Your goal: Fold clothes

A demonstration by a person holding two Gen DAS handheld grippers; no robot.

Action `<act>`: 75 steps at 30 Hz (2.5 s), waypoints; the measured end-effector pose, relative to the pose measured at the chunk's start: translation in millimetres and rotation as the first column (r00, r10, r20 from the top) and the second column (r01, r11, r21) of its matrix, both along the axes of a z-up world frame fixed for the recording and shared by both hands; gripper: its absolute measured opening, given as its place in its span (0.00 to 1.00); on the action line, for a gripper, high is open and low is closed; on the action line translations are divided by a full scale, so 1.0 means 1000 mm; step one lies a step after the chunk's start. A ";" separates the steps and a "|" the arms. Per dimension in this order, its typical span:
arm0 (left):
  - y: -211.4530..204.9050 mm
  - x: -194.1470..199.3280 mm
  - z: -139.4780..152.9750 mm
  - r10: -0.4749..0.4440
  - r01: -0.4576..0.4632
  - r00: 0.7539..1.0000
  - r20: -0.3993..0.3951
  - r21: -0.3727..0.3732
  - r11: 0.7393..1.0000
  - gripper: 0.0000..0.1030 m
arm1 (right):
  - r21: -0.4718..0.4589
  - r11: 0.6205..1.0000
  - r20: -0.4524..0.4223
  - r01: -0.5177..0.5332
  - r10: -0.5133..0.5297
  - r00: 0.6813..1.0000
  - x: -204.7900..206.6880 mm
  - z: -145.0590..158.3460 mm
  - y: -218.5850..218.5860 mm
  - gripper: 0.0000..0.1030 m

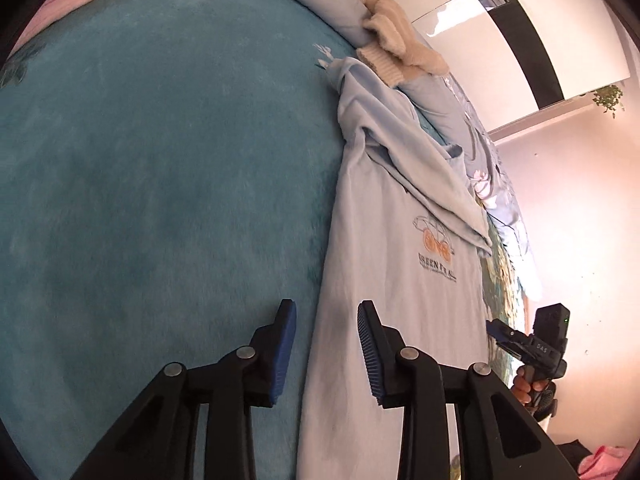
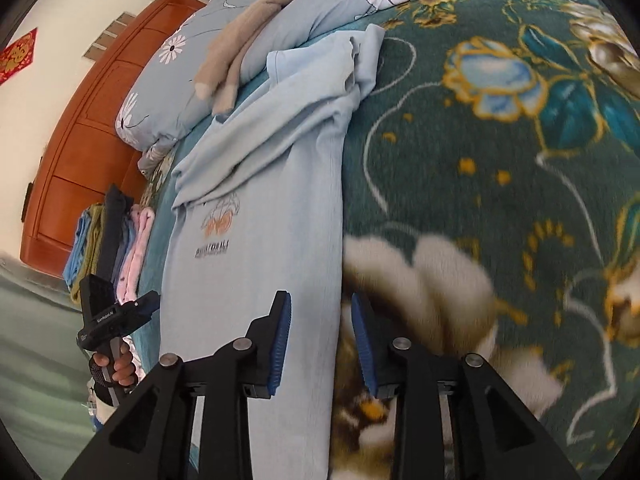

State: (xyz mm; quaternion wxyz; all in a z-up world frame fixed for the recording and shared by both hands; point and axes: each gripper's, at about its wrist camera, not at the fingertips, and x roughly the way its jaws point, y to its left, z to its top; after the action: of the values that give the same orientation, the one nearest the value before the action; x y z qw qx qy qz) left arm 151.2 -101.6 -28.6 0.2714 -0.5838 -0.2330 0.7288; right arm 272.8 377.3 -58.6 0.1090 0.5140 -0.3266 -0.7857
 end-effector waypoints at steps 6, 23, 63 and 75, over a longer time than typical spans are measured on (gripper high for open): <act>-0.006 0.053 0.000 -0.042 0.042 0.999 0.005 0.015 0.999 0.42 | -0.014 1.000 0.020 -0.012 0.012 1.000 0.070 0.002 -0.016 0.32; -0.039 0.143 -0.004 -0.024 0.021 0.999 0.022 0.112 0.993 0.37 | -0.180 0.984 0.008 0.002 0.000 1.000 0.139 -0.015 -0.046 0.24; 0.076 -0.205 0.013 0.227 -0.225 0.974 0.006 0.149 0.963 0.03 | -0.210 0.949 -0.192 0.237 -0.277 0.941 -0.167 0.046 0.069 0.04; 0.076 -0.228 -0.015 0.260 -0.275 0.961 0.092 0.232 0.933 0.37 | -0.207 0.935 -0.108 0.288 -0.315 0.943 -0.197 0.013 0.076 0.06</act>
State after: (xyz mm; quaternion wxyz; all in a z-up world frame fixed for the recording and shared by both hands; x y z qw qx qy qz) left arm -76.4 -25.2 -43.9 0.2321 -0.5306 -0.4058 0.7071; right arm 76.0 453.2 -45.5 0.0578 0.3887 -0.4662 -0.7926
